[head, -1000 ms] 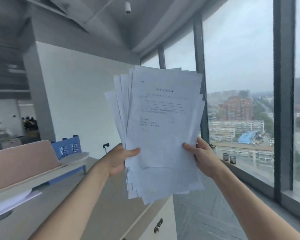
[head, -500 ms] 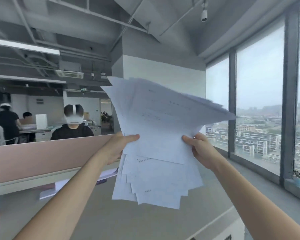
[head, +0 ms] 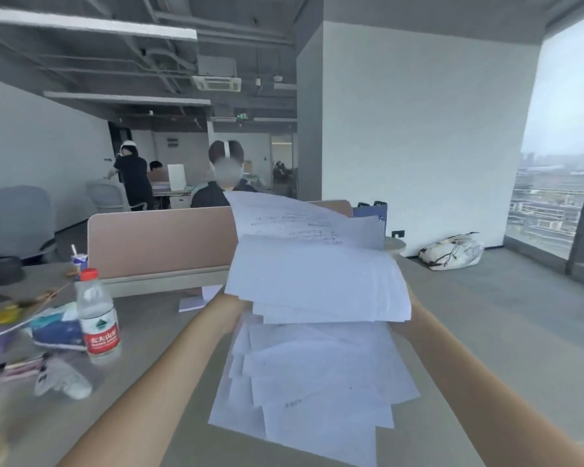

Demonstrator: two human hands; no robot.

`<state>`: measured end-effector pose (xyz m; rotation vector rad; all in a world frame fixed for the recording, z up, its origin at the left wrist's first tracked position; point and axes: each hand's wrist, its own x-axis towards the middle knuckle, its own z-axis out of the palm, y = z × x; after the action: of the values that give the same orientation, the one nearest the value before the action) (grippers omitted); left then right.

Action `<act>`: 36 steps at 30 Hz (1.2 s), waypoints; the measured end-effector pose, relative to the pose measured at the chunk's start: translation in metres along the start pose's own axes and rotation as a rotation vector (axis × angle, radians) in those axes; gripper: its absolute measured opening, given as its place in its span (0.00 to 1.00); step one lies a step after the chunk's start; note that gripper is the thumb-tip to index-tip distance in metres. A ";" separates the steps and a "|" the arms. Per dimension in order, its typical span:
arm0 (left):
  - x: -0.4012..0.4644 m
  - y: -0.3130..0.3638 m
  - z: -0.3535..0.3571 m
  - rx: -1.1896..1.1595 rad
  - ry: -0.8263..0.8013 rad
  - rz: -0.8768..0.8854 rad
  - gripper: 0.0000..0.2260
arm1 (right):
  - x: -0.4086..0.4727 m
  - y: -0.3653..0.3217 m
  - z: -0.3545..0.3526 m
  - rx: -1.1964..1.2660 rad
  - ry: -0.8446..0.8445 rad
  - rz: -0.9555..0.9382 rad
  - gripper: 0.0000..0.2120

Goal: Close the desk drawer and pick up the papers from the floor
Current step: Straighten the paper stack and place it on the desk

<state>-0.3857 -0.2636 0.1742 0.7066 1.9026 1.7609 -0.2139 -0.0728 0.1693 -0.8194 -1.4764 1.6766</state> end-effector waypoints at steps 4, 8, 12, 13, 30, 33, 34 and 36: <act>0.023 -0.016 -0.001 0.068 -0.093 -0.027 0.04 | 0.033 0.037 0.006 0.098 -0.124 -0.019 0.08; 0.049 -0.042 0.000 0.094 -0.125 -0.084 0.08 | 0.064 0.056 0.010 0.018 -0.075 0.002 0.16; 0.062 -0.057 0.006 0.089 -0.111 -0.133 0.07 | 0.071 0.059 0.012 -0.033 -0.052 -0.060 0.13; 0.065 -0.060 0.007 0.090 -0.121 -0.123 0.11 | 0.074 0.059 0.012 -0.050 -0.045 -0.082 0.13; 0.051 -0.036 0.019 -0.085 0.089 0.117 0.09 | 0.080 -0.008 0.023 0.039 -0.264 -0.264 0.13; 0.043 -0.036 0.022 -0.100 0.110 0.127 0.06 | 0.073 -0.010 0.021 0.087 -0.296 -0.252 0.13; 0.040 -0.037 0.023 -0.106 0.115 0.131 0.06 | 0.071 -0.010 0.020 0.095 -0.303 -0.248 0.13; 0.037 -0.037 0.024 -0.119 0.121 0.132 0.07 | 0.069 -0.012 0.018 0.109 -0.324 -0.239 0.13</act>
<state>-0.4012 -0.2234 0.1356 0.7107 1.8462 2.0221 -0.2632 -0.0225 0.1841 -0.3066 -1.6085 1.7432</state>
